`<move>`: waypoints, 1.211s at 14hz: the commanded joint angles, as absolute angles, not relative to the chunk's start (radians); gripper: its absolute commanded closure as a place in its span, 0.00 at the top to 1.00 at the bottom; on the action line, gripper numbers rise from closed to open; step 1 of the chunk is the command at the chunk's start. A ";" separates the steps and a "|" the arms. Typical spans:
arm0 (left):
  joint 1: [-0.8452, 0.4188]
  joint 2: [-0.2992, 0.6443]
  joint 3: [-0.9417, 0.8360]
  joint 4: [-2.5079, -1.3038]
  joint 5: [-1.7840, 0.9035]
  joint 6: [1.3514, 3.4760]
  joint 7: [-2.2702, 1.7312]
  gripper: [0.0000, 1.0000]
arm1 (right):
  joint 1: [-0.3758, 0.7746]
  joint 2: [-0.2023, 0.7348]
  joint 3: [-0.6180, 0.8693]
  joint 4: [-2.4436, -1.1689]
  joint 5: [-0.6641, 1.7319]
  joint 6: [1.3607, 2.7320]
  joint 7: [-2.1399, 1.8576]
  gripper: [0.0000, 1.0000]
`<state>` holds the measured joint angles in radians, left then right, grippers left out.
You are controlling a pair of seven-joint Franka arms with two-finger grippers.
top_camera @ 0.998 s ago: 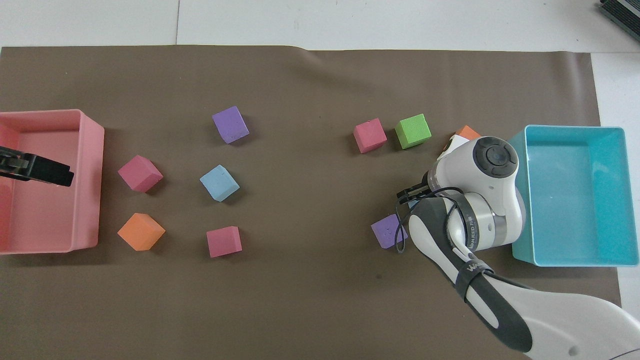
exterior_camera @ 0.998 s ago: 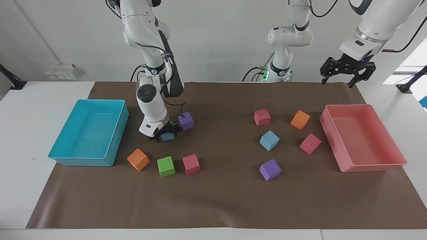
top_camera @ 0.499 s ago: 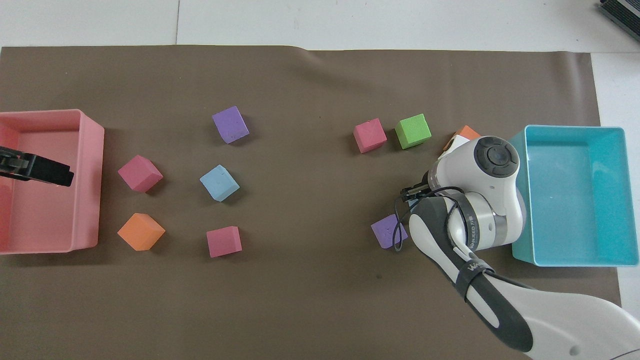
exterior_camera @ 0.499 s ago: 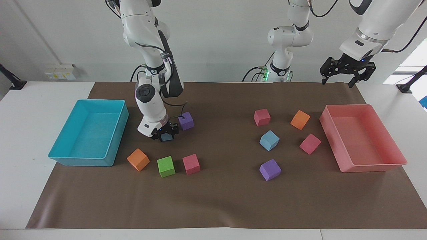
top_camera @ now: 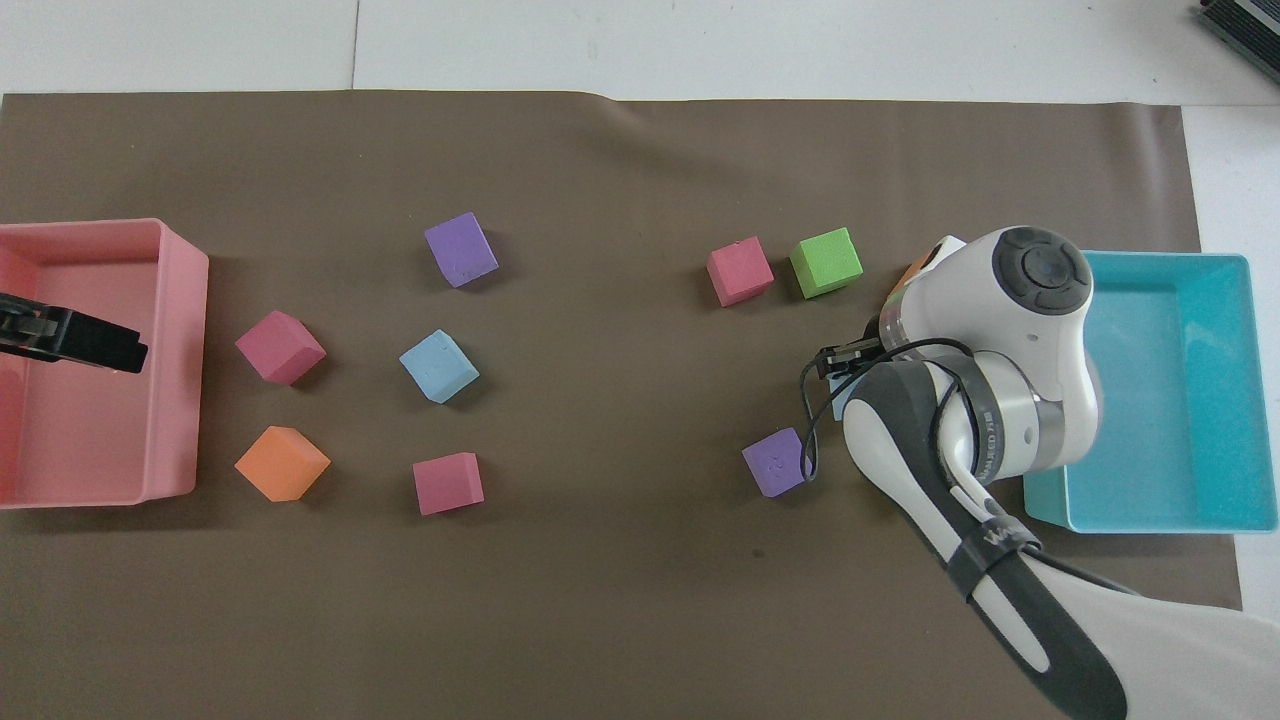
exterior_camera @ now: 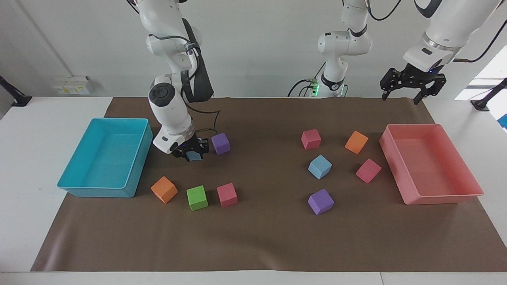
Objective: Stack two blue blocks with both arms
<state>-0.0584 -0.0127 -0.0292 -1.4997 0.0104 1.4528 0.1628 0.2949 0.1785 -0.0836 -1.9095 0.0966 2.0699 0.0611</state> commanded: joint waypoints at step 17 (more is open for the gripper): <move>-0.054 -0.029 -0.031 -1.519 -0.002 1.448 0.173 1.00 | 0.564 0.517 -0.072 -1.514 0.084 2.112 0.377 0.00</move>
